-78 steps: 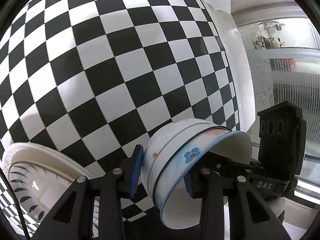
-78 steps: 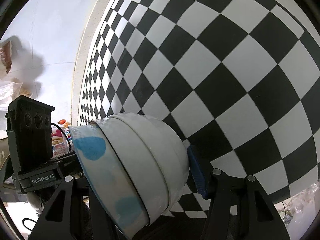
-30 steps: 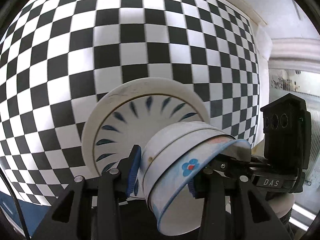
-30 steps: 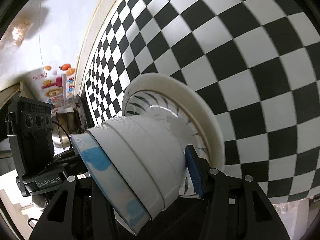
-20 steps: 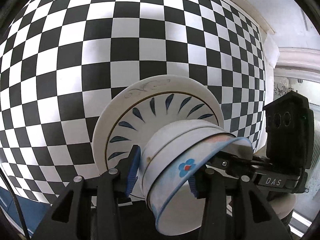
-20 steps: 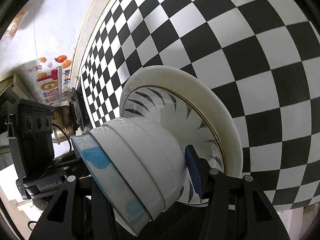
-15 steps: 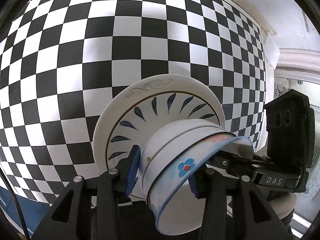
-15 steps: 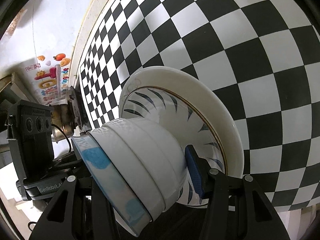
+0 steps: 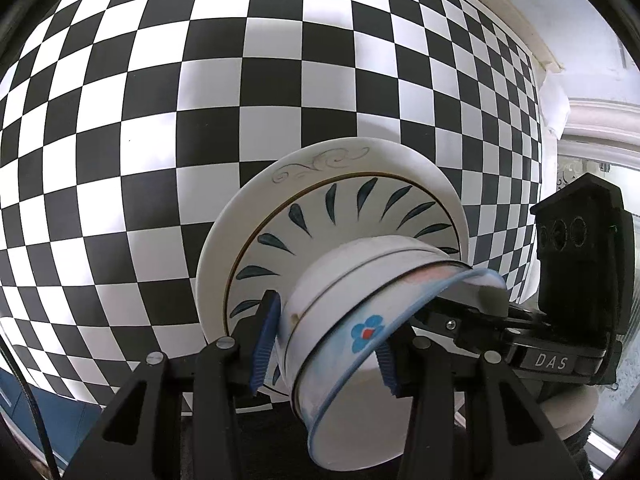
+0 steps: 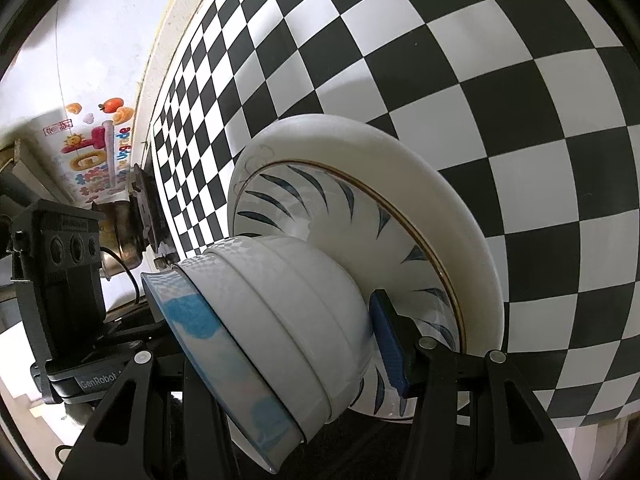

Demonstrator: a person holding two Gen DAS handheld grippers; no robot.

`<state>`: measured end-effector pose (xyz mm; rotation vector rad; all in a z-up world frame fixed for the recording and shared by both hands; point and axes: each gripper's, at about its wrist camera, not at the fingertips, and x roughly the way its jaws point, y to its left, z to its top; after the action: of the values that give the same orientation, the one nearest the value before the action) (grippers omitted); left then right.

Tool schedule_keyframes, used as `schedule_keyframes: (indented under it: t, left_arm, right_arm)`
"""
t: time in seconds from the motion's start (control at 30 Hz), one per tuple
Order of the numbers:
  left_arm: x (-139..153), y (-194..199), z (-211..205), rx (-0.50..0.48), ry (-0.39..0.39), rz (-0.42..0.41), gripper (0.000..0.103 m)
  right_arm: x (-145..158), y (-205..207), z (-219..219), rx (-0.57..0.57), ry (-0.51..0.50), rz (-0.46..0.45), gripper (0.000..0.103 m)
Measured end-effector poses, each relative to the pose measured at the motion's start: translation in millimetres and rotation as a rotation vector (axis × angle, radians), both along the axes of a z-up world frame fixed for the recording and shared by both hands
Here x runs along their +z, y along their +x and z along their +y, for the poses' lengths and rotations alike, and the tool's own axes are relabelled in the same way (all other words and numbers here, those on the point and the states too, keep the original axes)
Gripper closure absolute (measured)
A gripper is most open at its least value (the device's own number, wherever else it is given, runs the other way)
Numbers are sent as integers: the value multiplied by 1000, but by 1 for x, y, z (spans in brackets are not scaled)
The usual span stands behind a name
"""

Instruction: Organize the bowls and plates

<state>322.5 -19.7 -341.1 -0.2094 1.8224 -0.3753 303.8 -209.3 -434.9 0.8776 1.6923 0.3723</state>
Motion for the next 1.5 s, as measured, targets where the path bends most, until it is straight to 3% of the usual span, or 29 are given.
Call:
schedule_keyframes:
  t: [0.27, 0.67, 0.83, 1.0, 1.03, 1.17, 1.2, 1.37, 1.5]
  left_arm:
    - [0, 2, -2, -14, 6, -7, 61]
    - [15, -2, -4, -17, 59, -90, 62]
    - [28, -7, -1, -15, 101, -154, 61]
    - [46, -19, 6, 7, 177, -252, 61]
    - [51, -22, 7, 16, 188, -274, 59]
    - [72, -36, 13, 36, 234, -383, 42]
    - [75, -38, 13, 47, 238, -408, 38]
    - [107, -54, 22, 113, 259, -570, 4]
    - [129, -68, 29, 151, 269, -650, 1]
  right_arm:
    - [4, 2, 0, 12, -23, -6, 49]
    - [14, 0, 4, 41, -56, -37, 49]
    - [32, -1, 2, 59, -119, -93, 49]
    - [71, -7, 0, 112, -267, -216, 48]
    - [77, -9, -1, 123, -286, -232, 46]
    - [110, -22, 4, 185, -427, -344, 22]
    - [118, -26, 6, 198, -464, -372, 20]
    - [149, -47, 7, 210, -586, -471, 16]
    - [175, -64, 7, 185, -640, -538, 15]
